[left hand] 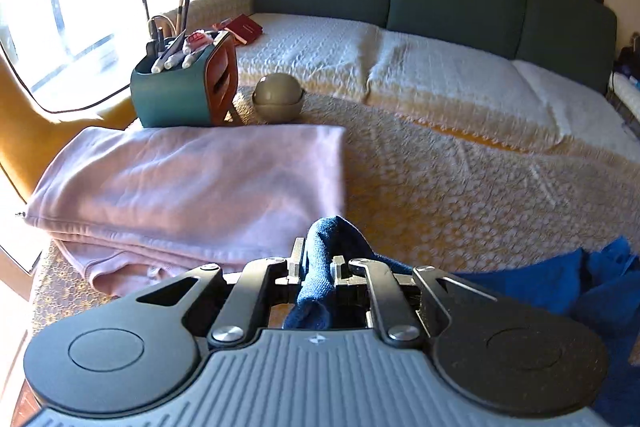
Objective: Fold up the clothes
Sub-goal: 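Lay the blue garment on the table and open both grippers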
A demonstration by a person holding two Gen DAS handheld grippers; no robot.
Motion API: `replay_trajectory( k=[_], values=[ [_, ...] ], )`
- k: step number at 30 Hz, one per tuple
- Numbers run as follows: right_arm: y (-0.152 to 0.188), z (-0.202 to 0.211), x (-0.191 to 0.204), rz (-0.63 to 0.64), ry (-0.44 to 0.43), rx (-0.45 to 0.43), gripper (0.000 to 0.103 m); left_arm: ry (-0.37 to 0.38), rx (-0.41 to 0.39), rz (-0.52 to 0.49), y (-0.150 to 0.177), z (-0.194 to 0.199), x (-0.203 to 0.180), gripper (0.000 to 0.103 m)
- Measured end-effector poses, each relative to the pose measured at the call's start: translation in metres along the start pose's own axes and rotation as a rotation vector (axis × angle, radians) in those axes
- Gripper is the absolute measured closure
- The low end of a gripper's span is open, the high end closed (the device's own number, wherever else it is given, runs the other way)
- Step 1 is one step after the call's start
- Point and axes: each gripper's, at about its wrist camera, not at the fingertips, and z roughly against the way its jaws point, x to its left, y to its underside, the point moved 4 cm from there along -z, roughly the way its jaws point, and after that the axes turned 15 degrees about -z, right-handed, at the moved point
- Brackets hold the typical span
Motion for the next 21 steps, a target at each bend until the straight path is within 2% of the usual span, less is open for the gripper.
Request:
replay_trajectory(
  k=[5,8,9,10,12,16,21],
  values=[
    [0.001,-0.001,-0.013,-0.017,0.013,-0.001,0.0,-0.024,0.007,-0.038,0.018,-0.005,-0.003,0.092],
    [0.004,0.011,-0.019,-0.01,0.029,-0.015,0.0,-0.058,0.008,-0.06,0.025,-0.003,-0.005,0.078],
    [0.006,0.016,-0.022,-0.014,0.036,-0.02,0.0,-0.074,0.004,-0.065,0.026,-0.001,-0.004,0.07],
    [0.005,0.019,-0.027,-0.023,0.044,-0.028,0.0,-0.091,0.001,-0.07,0.026,0.001,-0.003,0.052],
    [0.008,0.03,-0.037,-0.044,0.062,-0.048,0.0,-0.122,-0.01,-0.063,0.028,0.007,0.002,0.034],
    [0.022,0.066,-0.06,-0.058,0.135,-0.106,0.0,-0.143,-0.028,-0.058,0.033,0.023,0.01,0.032],
    [0.044,0.103,-0.107,-0.106,0.268,-0.122,0.0,-0.075,-0.079,-0.135,0.05,0.051,-0.016,0.028]
  ],
)
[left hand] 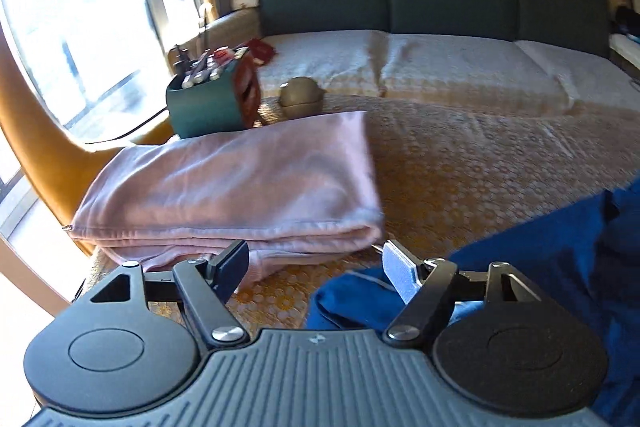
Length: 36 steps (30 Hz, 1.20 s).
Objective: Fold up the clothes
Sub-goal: 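Lay the blue garment on the table and open both grippers, then grasp an edge of the blue garment with the left gripper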
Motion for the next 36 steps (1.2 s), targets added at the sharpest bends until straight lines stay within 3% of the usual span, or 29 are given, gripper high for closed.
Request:
replay_trajectory(
  k=[7,15,23,30,36],
  values=[
    [0.019,0.021,-0.055,-0.073,0.105,-0.027,0.0,0.114,-0.082,-0.047,0.028,0.029,-0.067,0.021],
    [0.043,0.031,-0.07,-0.083,0.146,-0.065,0.0,0.173,-0.116,-0.071,0.057,0.048,-0.132,0.021],
    [0.063,0.007,-0.083,-0.08,0.185,-0.062,0.0,0.262,-0.115,-0.292,0.077,0.031,-0.177,0.021],
    [0.054,-0.005,-0.094,-0.097,0.214,-0.052,0.0,0.351,-0.121,-0.311,0.083,0.012,-0.183,0.021],
    [0.021,0.022,-0.101,-0.166,0.164,-0.102,0.0,0.323,-0.235,-0.501,0.075,0.019,-0.207,0.021]
  ],
)
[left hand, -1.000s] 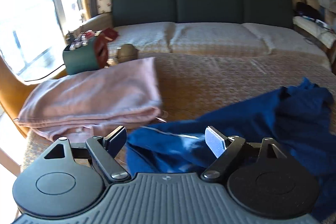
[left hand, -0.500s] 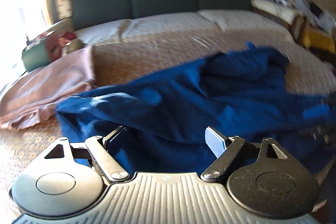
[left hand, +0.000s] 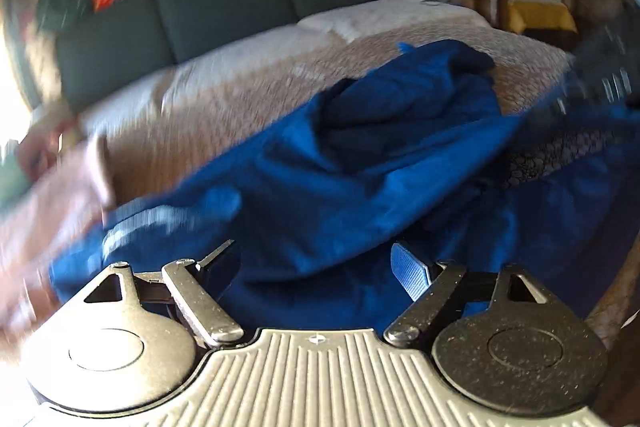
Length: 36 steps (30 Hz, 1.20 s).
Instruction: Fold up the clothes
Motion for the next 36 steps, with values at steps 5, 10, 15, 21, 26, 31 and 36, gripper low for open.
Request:
replay_trajectory(
  k=[5,10,15,21,26,31,36],
  values=[
    [-0.033,0.022,-0.009,-0.094,-0.06,-0.044,0.0,-0.007,-0.012,-0.127,-0.017,-0.021,-0.006,0.021],
    [-0.045,0.029,-0.012,-0.092,-0.072,-0.051,0.0,-0.024,0.002,-0.109,-0.027,-0.043,0.003,0.071],
    [-0.037,0.023,-0.014,-0.063,-0.067,-0.042,0.0,-0.031,-0.016,0.025,-0.036,-0.043,0.024,0.093],
    [-0.012,0.005,-0.015,-0.036,-0.056,-0.057,0.0,-0.082,-0.023,0.084,-0.048,-0.037,0.039,0.093],
    [0.02,-0.001,-0.014,0.042,0.005,-0.061,0.0,-0.11,-0.027,0.123,-0.055,-0.034,0.048,0.093],
    [0.039,-0.004,-0.024,0.091,0.084,-0.047,0.0,-0.134,-0.039,0.172,-0.065,-0.039,0.065,0.093],
    [0.044,-0.01,-0.042,0.081,0.214,-0.076,0.0,-0.167,-0.048,0.208,-0.068,-0.037,0.076,0.093]
  ],
)
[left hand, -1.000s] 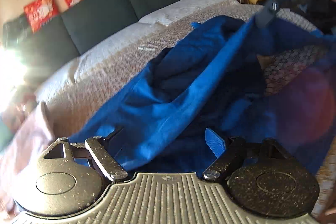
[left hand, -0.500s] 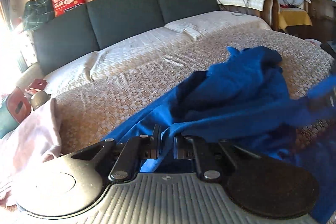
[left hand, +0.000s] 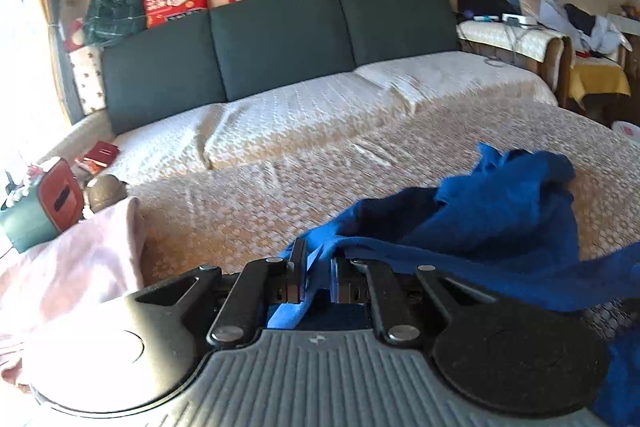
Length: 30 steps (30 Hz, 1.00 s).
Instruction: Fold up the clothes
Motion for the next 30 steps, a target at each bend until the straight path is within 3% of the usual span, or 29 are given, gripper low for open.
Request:
replay_trajectory(
  k=[6,12,19,24,30],
  values=[
    [-0.03,0.007,-0.039,-0.105,0.149,-0.102,0.0,-0.021,-0.013,0.024,-0.012,-0.011,0.013,0.093],
    [-0.107,0.008,-0.062,-0.069,0.24,-0.23,0.0,-0.021,-0.009,0.014,-0.025,-0.04,0.019,0.093],
    [-0.184,-0.002,-0.07,0.003,0.248,-0.327,0.0,0.111,0.003,-0.047,-0.015,-0.058,0.02,0.093],
    [-0.205,-0.011,-0.071,0.063,0.244,-0.369,0.0,0.177,0.048,-0.032,0.0,-0.067,0.03,0.092],
    [-0.223,-0.022,-0.066,0.109,0.259,-0.384,0.0,0.146,0.049,-0.081,0.008,-0.065,0.038,0.094]
  ],
)
